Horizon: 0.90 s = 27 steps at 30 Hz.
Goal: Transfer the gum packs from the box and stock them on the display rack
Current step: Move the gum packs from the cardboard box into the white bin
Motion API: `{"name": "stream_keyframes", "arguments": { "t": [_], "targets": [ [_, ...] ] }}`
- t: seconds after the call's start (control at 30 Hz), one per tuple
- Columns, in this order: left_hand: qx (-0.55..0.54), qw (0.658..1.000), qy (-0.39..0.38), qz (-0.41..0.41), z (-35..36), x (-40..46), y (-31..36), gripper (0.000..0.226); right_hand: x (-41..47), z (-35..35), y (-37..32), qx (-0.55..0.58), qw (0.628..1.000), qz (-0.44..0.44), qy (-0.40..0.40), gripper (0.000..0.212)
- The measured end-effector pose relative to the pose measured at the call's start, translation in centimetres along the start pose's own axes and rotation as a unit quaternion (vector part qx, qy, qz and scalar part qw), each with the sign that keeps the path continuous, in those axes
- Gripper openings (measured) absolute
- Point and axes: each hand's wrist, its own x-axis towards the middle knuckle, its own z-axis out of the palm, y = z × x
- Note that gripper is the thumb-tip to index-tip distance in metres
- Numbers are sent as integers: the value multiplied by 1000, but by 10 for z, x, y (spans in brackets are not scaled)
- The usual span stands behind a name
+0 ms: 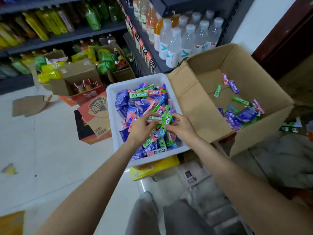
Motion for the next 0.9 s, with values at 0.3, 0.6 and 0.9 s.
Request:
{"name": "stream_keyframes", "arguments": {
  "t": [0.3, 0.6, 0.9],
  "targets": [
    [259, 965, -27, 28, 12, -2, -22, 29, -10, -6, 14, -208, 976, -43, 42, 32],
    [98, 992, 31, 75, 29, 15, 32, 23, -11, -39, -8, -138, 984, -68, 87, 22],
    [3, 995, 15, 99, 122, 95, 146, 18, 43, -197, -7, -69, 976, -65, 197, 16]
  ]
}}
